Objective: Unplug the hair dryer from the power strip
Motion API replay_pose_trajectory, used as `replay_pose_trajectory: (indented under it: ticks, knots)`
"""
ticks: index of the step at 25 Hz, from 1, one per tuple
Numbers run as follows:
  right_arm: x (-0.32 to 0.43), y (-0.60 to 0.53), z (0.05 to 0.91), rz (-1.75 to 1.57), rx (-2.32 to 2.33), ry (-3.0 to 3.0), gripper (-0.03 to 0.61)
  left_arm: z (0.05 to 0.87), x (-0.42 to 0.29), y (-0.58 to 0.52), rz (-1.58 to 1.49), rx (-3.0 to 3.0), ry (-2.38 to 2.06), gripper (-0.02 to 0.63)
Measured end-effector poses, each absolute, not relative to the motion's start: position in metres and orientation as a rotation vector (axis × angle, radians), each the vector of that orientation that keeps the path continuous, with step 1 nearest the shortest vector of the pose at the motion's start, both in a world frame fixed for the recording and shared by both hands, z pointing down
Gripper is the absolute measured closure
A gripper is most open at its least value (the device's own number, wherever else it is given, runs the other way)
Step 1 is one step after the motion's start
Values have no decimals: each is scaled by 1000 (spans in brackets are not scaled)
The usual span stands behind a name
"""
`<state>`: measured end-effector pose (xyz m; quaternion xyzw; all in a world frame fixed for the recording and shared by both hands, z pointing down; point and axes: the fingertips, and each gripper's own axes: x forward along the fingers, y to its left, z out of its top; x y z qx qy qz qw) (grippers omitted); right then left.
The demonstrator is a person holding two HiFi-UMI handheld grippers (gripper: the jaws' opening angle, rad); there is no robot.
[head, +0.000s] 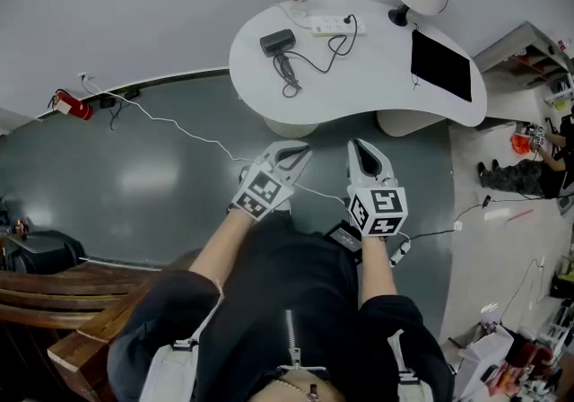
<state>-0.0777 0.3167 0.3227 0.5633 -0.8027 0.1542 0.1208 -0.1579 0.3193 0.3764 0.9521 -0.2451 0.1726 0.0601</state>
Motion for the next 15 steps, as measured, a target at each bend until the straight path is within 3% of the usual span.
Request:
replay_pose_trajectory:
  ticks: [15]
  knots:
    - [-47, 264, 335, 503, 1729, -2294, 569, 383, -142, 260, 553, 2887, -688, 595]
